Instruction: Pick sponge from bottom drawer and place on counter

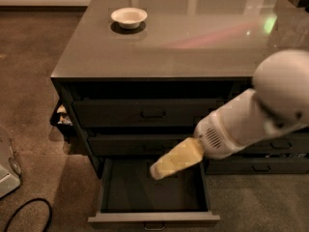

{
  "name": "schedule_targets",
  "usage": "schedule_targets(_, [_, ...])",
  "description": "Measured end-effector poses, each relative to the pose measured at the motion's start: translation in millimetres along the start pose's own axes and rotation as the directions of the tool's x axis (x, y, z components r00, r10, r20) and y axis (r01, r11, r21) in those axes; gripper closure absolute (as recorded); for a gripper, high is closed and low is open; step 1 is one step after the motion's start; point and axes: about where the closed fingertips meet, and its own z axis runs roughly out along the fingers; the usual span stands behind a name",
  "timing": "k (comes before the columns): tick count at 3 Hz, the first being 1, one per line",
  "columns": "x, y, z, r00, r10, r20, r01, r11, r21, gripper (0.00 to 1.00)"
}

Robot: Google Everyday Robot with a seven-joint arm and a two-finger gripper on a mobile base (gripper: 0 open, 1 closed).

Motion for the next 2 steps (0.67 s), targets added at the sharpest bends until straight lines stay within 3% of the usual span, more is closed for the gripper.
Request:
schedule_targets(1, [12.3,-2.4,22.9,0.996,0.085,0.011,-0.085,0.9964,0.004,0.0])
schedule_targets(2, [12.4,-2.4,22.9,0.996,0.085,0.011,-0.085,0.9964,0.004,0.0])
